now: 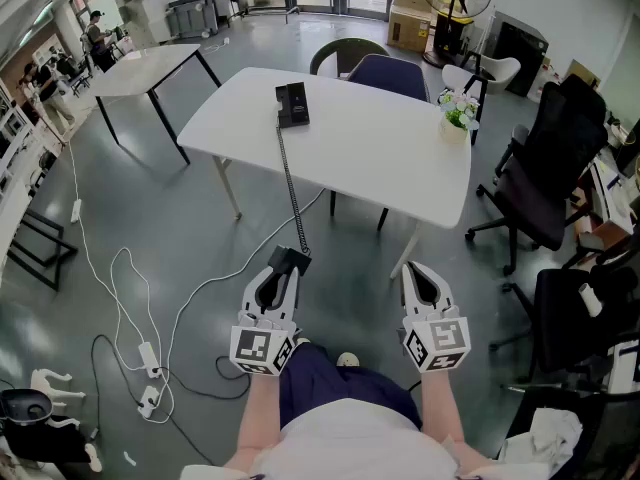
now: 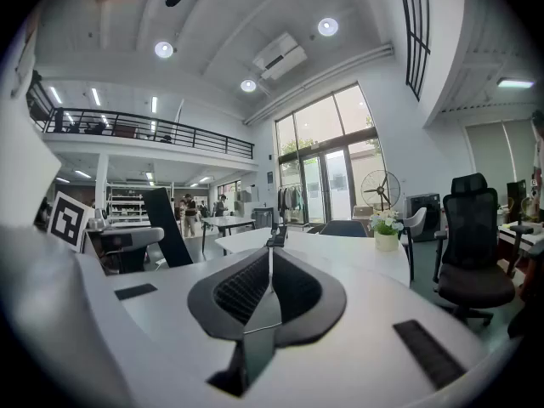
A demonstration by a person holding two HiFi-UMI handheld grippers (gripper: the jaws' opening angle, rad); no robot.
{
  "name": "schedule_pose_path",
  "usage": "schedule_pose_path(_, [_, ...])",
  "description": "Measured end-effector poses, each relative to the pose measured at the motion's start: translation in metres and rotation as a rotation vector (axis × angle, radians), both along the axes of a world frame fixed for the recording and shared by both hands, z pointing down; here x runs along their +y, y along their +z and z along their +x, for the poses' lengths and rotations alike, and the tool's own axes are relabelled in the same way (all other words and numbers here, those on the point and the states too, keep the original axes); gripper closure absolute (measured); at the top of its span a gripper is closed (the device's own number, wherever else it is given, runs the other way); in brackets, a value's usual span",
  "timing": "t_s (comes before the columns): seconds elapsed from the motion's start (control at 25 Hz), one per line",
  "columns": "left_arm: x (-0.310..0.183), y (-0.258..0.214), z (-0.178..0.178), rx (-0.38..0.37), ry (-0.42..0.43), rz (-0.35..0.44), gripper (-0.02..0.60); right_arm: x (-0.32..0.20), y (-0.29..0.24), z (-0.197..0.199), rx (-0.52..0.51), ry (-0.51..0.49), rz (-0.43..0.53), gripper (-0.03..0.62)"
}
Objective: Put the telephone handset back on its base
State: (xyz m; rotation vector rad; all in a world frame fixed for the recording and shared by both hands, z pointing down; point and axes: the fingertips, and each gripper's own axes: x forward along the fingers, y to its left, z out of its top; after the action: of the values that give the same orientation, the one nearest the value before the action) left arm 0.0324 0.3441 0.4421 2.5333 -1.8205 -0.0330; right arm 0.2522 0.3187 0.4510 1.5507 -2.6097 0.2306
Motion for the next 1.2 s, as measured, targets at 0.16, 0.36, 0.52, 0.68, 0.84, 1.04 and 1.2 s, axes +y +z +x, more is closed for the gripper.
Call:
schedule_pose_path(0.16, [0.005,0.005,0.004,-0.021,0.004,-0.009,0.5,0.003,0.002,0.001,-0.009,-0.005,-0.006,0.556])
schedule_pose_path(0.36, [0.008,0.008,0.012,-0.027,0.009,-0.018,0.5,0.003,0.008,0.002,-0.001,-0.017,-0.025,0.556])
schedule_pose_path(0.52, [0.013,0.01,0.017,-0.034,0.02,-0.029,0.501,0.005,0.01,0.0,-0.005,-0.021,-0.037,0.556])
schedule_pose_path(0.68, [0.015,0.017,0.019,-0.027,0.019,-0.048,0.5,0.011,0.018,-0.002,-0.012,-0.029,-0.057,0.556])
schedule_pose_path(0.84, [0.017,0.022,0.021,-0.027,0.026,-0.065,0.502,0.014,0.025,-0.003,-0.01,-0.04,-0.078,0.556])
schedule_pose_path(1.04, [0.008,0.02,0.02,-0.026,0.036,-0.057,0.5,0.004,0.022,-0.008,-0.014,-0.044,-0.065,0.556])
schedule_pose_path(1.2, [-0.005,0.019,0.02,-0.018,0.047,-0.053,0.5,-0.01,0.023,-0.013,-0.014,-0.047,-0.065,0.556])
